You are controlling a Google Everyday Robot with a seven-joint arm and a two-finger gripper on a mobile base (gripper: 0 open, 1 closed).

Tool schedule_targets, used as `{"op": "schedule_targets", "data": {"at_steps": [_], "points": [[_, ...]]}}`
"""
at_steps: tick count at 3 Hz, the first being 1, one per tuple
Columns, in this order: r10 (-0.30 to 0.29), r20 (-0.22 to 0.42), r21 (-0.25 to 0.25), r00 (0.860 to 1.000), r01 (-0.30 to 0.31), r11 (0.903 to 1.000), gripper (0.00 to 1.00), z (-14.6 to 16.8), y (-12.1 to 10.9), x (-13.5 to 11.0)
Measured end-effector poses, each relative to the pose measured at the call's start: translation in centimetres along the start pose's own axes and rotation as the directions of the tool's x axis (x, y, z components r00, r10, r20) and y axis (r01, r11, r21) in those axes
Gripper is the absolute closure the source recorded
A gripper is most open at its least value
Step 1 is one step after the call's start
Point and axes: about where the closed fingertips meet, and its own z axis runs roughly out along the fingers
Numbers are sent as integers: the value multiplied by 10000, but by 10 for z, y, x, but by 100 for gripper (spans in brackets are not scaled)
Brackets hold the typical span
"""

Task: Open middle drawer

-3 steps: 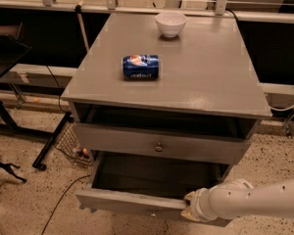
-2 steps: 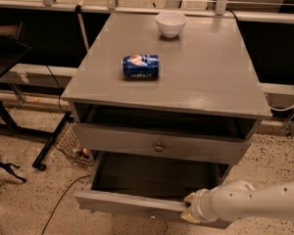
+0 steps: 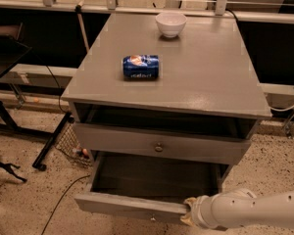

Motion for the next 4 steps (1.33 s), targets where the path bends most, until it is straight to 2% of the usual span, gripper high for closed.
{"op": "schedule_targets", "data": {"at_steps": [1, 2, 3, 4], "points": [[341, -9, -78, 9994, -341, 9994, 100, -6, 16, 10], [341, -9, -78, 9994, -341, 9994, 100, -8, 16, 9], [334, -8, -94, 9994, -334, 9994, 82, -8, 16, 9], [326, -7, -115, 9995, -326, 9994, 51, -7, 17, 9]]}}
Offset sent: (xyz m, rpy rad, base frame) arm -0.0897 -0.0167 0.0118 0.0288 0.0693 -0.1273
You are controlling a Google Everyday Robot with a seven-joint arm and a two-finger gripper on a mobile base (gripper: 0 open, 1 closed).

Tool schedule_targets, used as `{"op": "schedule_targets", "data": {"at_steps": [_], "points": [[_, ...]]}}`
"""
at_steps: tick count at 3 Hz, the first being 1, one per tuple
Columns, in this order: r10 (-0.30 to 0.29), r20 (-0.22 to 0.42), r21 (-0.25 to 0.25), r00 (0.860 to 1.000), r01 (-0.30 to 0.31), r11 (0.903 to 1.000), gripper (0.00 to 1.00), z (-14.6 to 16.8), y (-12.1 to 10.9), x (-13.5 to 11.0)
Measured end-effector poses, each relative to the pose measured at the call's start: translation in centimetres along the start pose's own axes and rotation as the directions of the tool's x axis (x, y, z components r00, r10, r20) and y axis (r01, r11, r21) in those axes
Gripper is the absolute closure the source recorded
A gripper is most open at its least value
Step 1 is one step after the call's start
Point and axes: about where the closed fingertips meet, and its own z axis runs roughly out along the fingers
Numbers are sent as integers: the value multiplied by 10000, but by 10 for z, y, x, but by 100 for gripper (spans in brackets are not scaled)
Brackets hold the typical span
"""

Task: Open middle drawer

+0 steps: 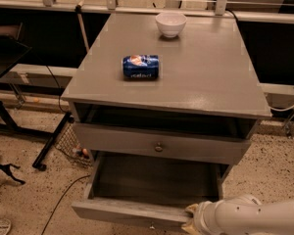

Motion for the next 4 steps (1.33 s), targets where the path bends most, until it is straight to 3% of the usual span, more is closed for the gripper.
{"op": "schedule_targets", "data": {"at_steps": [2, 4], "points": [[-9, 1, -27, 10000, 9, 10000, 5, 1, 1, 0], [-339, 42, 170, 9994, 338, 9993, 0, -11, -9, -4]]}}
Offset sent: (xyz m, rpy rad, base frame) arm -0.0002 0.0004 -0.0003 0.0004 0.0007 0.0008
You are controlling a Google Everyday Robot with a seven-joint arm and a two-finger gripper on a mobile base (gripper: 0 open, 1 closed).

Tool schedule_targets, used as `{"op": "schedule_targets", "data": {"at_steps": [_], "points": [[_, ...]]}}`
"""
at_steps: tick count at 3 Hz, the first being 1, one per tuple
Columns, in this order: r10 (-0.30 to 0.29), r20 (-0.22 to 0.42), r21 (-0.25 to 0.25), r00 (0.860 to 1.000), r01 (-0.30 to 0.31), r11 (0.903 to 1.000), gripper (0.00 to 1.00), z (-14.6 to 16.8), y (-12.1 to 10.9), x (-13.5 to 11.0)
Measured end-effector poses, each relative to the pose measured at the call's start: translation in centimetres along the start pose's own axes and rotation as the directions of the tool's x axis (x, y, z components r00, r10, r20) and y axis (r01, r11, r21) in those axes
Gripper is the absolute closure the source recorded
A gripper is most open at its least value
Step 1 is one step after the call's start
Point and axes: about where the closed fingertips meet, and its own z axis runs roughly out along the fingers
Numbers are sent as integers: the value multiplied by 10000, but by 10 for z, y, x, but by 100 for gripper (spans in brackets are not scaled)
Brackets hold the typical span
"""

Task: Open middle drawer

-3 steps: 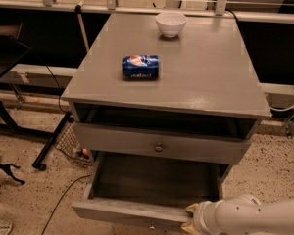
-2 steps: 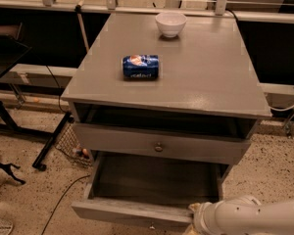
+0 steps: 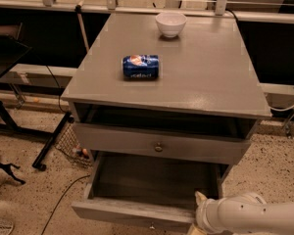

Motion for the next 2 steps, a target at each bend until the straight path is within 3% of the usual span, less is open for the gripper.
{"op": "schedule_targets", "data": {"at_steps": [2], "points": [[-407, -91, 785, 9991, 412, 9961, 0, -37, -40, 8]]}}
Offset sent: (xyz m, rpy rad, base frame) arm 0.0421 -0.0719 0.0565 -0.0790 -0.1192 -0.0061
